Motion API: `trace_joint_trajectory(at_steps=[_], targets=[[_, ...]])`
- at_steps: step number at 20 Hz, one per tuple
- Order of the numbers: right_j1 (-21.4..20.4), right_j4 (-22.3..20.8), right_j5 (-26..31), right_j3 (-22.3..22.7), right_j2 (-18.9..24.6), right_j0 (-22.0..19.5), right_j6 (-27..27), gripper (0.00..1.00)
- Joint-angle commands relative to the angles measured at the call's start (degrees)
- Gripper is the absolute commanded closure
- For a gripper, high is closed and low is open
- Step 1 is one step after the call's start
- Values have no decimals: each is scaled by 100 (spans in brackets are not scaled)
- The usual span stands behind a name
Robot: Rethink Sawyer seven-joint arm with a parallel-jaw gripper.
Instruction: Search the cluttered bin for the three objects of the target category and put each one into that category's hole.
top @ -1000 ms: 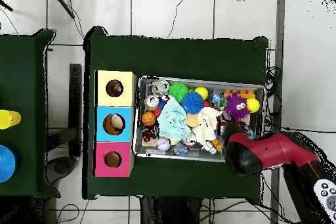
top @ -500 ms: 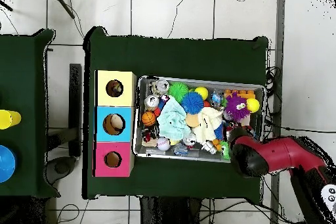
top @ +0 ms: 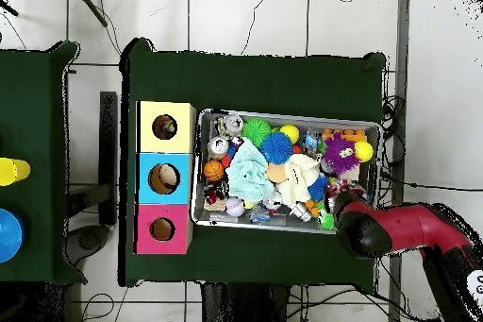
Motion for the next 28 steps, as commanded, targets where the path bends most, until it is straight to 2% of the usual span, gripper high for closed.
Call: trace_joint_trajectory(at_steps=[1, 2, 3, 5, 9, 13, 16, 19, 22, 25, 28], targets=[[325, 38, 628, -547, 170, 7, -1869, 0], [327, 48, 617, -547, 157, 13, -1843, 0], [336, 87, 587, -545, 141, 6, -1787, 100], [343, 67, 601, -531, 159, -4, -1890, 100], [270, 55, 493, -515, 130, 41, -1645, 100], [218, -50, 470, -495, 122, 121, -1702, 100], [-49, 114, 449, -342, 310, 69, -1776, 100], [-380, 544, 650, -159, 646, -81, -2047, 100], [-918, 1091, 941, 58, 1022, -205, -2293, 100], [-1389, 1578, 1320, 139, 1347, -270, -2589, 100], [-1669, 1908, 1670, 116, 1474, -251, -2650, 100]])
